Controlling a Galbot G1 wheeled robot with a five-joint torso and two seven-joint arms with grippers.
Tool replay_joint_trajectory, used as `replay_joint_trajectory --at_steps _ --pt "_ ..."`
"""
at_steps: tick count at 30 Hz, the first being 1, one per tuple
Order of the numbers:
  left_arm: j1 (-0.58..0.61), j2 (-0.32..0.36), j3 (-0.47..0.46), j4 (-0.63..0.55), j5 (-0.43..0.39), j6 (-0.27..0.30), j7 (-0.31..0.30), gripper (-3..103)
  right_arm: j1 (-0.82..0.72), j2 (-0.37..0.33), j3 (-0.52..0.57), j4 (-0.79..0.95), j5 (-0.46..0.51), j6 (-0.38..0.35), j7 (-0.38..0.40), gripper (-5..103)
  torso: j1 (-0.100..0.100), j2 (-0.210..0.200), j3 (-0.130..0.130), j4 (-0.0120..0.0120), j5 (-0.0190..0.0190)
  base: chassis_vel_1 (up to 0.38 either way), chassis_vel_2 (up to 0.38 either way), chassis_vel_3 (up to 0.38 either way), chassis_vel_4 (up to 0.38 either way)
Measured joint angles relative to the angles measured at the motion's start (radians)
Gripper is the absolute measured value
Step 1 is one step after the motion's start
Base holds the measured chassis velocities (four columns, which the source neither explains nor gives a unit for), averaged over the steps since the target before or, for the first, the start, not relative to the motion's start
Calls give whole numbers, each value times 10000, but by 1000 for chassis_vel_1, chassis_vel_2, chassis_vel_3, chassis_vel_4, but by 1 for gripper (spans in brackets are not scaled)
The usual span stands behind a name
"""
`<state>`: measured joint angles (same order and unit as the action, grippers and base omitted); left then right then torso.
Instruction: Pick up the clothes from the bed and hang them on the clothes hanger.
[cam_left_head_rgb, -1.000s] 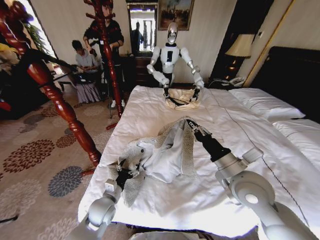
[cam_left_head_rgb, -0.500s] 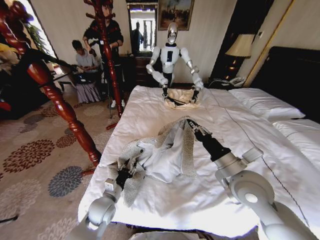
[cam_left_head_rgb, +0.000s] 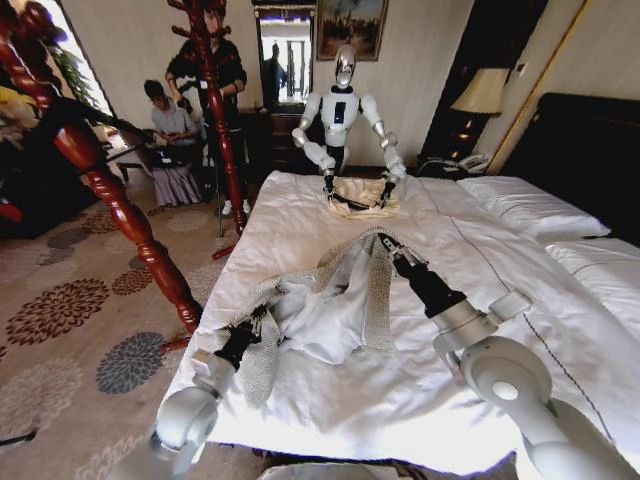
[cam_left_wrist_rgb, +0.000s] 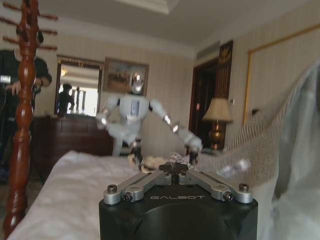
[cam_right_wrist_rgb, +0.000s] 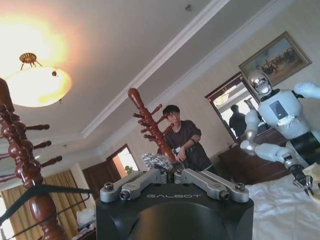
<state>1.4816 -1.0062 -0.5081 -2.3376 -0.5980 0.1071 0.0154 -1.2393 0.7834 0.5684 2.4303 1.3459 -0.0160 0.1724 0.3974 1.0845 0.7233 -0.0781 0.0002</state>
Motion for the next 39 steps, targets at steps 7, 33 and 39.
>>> replay_joint_trajectory --at_steps 7,33,39 --pt "-165 2634 -4366 -1047 -4047 -444 430 1 912 -976 1061 194 1246 201 449 2 0 0 0 -1 -2 0 0 0 0" --pt "-168 1520 -2829 1127 -1231 -1501 460 1 -1215 -1842 1820 717 1235 -3464 4412 2 0 0 0 1 -1 0 0 0 0" --pt "-1544 2563 -3749 1455 -2729 -1310 223 1 -609 -2026 2252 717 1167 -2009 3179 2 2 0 2 -3 -3 0 0 0 0"
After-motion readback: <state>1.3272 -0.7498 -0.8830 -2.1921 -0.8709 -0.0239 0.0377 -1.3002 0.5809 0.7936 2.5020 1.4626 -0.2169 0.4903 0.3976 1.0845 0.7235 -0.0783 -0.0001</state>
